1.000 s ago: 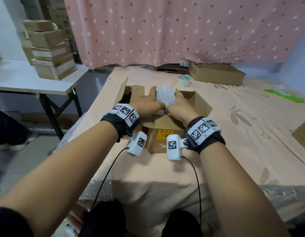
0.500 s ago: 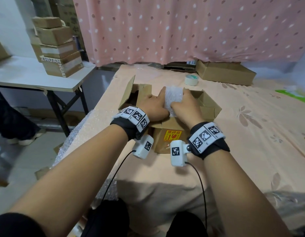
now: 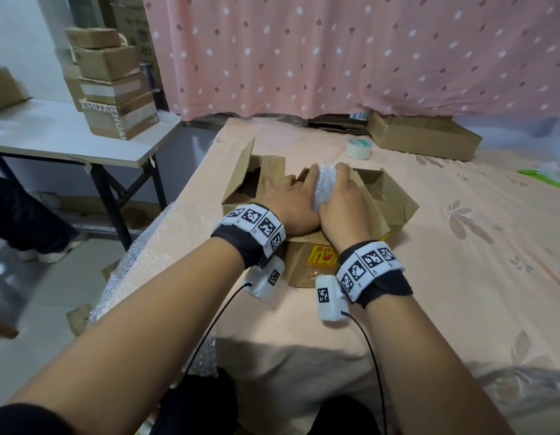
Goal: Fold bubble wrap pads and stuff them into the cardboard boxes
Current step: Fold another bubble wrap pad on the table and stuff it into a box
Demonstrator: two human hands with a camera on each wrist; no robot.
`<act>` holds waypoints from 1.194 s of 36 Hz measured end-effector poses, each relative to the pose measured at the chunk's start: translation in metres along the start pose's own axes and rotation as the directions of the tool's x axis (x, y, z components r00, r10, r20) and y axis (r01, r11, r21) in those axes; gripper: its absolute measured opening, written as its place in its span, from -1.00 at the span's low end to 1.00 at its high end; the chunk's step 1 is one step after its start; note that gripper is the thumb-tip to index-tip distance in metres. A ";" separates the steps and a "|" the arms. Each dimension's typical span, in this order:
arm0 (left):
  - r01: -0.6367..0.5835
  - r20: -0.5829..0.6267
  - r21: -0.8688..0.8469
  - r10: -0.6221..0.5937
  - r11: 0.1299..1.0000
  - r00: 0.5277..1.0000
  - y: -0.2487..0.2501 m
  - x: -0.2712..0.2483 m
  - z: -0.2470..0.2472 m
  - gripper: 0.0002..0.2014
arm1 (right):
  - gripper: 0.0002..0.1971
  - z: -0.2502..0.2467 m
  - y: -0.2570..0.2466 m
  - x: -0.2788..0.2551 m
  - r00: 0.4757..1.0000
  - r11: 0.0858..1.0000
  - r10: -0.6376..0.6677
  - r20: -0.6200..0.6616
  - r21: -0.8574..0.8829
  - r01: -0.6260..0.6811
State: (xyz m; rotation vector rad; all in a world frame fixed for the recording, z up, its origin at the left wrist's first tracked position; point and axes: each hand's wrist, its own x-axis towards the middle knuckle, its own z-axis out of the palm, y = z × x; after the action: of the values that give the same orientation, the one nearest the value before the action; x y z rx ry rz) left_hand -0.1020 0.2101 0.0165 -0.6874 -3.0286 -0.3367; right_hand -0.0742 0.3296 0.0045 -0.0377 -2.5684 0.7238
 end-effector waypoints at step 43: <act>-0.014 -0.097 -0.152 -0.001 0.988 0.995 -0.002 -0.007 0.000 -0.43 | -0.51 -0.004 -0.005 -0.003 0.993 0.981 0.114 -0.023 0.161 -0.109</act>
State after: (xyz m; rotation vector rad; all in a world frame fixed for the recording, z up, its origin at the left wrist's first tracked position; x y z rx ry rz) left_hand -0.0964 0.2052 0.0154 -0.6677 -2.9301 -0.5889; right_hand -0.0697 0.3263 0.0088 -0.1418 -2.4853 0.9608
